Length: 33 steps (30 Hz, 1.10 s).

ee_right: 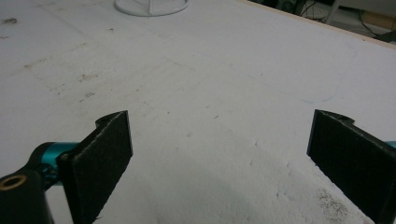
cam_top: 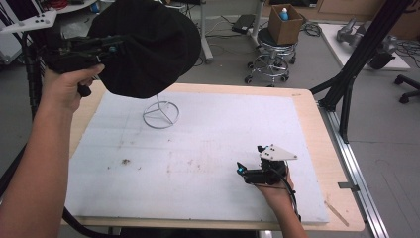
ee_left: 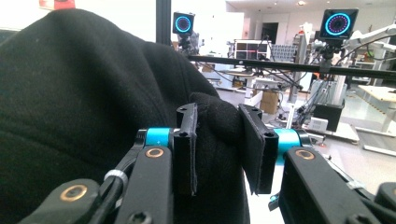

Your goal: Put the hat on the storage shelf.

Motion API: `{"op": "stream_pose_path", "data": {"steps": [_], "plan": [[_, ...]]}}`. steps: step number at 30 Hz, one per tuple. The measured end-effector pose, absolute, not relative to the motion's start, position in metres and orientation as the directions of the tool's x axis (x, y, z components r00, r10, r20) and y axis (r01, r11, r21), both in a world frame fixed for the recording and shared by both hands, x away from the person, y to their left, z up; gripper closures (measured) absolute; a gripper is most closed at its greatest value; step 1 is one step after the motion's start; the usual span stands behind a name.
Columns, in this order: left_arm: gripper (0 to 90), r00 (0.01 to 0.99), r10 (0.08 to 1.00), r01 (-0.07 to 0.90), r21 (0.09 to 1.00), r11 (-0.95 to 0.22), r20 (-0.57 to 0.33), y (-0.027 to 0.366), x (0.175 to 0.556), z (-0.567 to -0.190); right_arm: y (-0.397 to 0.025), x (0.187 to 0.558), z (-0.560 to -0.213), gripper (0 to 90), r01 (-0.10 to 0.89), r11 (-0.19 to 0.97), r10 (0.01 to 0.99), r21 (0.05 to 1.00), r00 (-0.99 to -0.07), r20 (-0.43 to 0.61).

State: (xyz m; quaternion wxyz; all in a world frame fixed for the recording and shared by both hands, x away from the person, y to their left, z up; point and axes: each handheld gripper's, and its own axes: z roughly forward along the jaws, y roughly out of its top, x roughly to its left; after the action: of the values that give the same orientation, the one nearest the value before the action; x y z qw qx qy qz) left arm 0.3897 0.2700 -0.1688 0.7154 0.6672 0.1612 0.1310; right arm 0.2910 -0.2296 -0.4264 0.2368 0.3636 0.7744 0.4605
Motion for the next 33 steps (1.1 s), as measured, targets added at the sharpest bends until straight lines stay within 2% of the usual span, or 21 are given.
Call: {"op": "stream_pose_path", "data": {"steps": [3,11,22,28,33], "plan": [[63.7,0.910,0.411,0.028,0.997,0.067,-0.053,0.270,0.387,-0.171,-0.230,0.291,-0.427,5.7,0.341,0.315,0.780,0.886,-0.625,-0.037],[44.3,0.896,0.439,0.033,0.996,0.082,-0.066,0.275,0.378,-0.182,-0.229,0.291,-0.426,5.7,0.340,0.316,0.779,0.886,-0.626,-0.038],[34.6,0.887,0.458,0.058,0.998,0.019,-0.060,0.274,0.353,-0.226,-0.229,0.291,-0.427,5.7,0.341,0.321,0.778,0.884,-0.627,-0.041],[31.0,0.893,0.446,0.056,0.998,0.010,-0.055,0.264,0.333,-0.254,-0.228,0.291,-0.427,5.7,0.344,0.323,0.777,0.882,-0.628,-0.039],[28.2,0.900,0.434,0.064,0.997,-0.054,-0.034,0.249,0.318,-0.273,-0.226,0.291,-0.427,5.7,0.335,0.333,0.775,0.881,-0.630,-0.052]]}}
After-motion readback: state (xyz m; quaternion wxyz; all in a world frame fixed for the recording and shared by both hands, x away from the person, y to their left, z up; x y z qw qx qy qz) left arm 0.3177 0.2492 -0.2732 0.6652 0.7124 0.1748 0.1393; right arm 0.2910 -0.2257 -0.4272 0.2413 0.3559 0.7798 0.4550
